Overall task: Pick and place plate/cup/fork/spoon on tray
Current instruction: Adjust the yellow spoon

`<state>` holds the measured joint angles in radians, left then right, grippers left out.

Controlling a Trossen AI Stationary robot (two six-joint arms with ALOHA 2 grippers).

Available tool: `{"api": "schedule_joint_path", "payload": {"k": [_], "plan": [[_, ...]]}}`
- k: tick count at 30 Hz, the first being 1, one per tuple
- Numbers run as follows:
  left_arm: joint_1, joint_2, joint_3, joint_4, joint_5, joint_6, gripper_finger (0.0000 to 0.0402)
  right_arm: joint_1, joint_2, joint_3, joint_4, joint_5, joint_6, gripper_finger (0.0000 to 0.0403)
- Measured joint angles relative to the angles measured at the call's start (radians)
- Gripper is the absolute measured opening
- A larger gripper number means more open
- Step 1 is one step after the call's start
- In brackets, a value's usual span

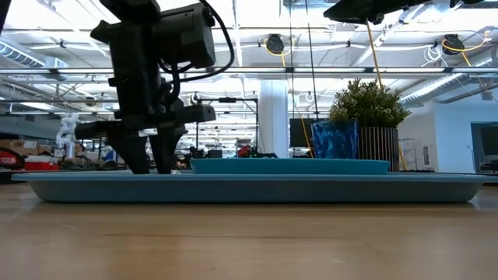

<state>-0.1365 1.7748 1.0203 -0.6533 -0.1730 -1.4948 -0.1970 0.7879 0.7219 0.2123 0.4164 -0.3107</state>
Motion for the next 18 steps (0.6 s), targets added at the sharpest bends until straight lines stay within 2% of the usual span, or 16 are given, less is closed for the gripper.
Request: {"api": "schedule_joint_path", "payload": {"k": [18], "plan": [[0.077,0.001,-0.001,-0.053,-0.042,0.061,0.0129,0.0,0.0,0.0,0.0,-0.001,0.002,0.0176]]}}
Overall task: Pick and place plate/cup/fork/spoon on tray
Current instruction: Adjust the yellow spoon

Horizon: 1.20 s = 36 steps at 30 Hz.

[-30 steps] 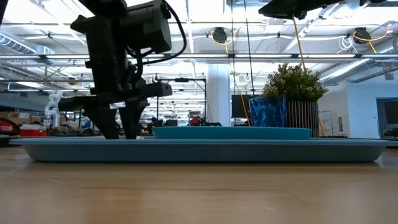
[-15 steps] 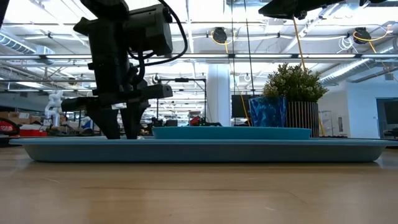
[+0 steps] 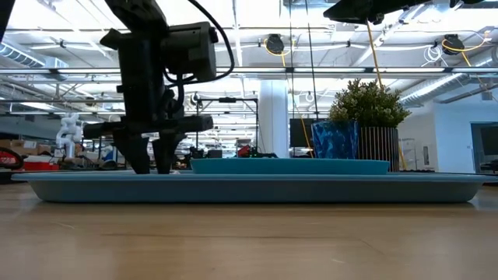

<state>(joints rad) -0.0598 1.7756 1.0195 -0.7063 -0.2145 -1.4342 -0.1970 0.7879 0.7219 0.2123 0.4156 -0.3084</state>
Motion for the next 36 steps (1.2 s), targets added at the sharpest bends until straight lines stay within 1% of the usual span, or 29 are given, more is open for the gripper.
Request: {"api": "schedule_joint_path", "payload": {"k": [13,25,36], "plan": [[-0.002,0.0,0.0,0.009,-0.007,-0.006,0.0129,0.0,0.0,0.0,0.0,-0.002,0.0,0.0176],[-0.067,0.0,0.0,0.011,-0.005,-0.081,0.0129,0.0,0.0,0.0,-0.008,-0.002,0.0,0.0176],[-0.1,-0.002,0.0,0.024,0.033,-0.116,0.0129,0.0,0.0,0.0,-0.007,-0.002,0.0,0.0176]]}}
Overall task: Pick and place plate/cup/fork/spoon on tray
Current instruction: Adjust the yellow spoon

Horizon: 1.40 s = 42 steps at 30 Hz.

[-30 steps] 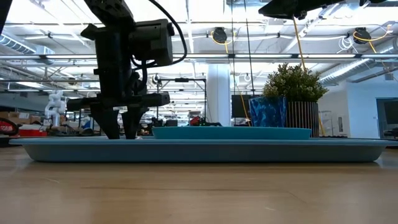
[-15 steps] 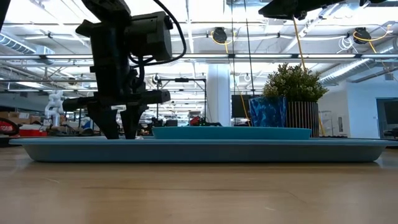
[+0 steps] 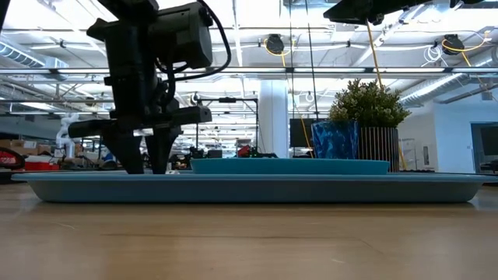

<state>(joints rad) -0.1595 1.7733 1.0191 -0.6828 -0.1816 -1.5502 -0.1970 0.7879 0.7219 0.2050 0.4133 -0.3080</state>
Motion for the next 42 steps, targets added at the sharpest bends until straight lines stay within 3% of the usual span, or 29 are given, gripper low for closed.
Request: {"api": "schedule_joint_path", "payload": {"k": [16,30,38,42], "plan": [[-0.045,-0.003,0.001,0.001,0.079,-0.057,0.0129,0.0,0.0,0.0,0.0,0.0,0.0,0.0176],[-0.071,-0.072,0.001,0.0,0.071,-0.075,0.0129,0.0,0.0,0.0,0.001,0.0,0.0,0.0176],[-0.118,-0.071,0.001,-0.089,0.076,-0.147,0.0129,0.0,0.0,0.0,0.001,0.0,0.0,0.0176],[-0.14,-0.071,0.001,-0.04,0.077,-0.158,0.0129,0.0,0.0,0.0,0.001,0.0,0.0,0.0176]]}}
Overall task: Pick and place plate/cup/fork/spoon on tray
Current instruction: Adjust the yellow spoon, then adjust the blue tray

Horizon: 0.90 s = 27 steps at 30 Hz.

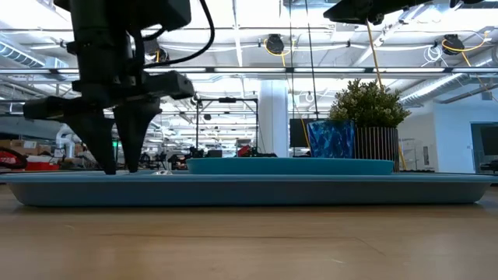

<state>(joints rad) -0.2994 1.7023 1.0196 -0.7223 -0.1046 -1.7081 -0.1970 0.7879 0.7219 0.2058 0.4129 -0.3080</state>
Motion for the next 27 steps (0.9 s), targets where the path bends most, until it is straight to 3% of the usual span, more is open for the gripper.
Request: {"api": "schedule_joint_path", "payload": {"k": [13,27], "plan": [[-0.091,0.001,0.0,0.012,0.001,-0.107,0.0129,0.0,0.0,0.0,0.0,0.0,0.0,0.0176],[-0.093,0.047,0.0,0.088,0.011,-0.07,0.0129,0.0,0.0,0.0,0.002,0.0,0.0,0.0176]]}}
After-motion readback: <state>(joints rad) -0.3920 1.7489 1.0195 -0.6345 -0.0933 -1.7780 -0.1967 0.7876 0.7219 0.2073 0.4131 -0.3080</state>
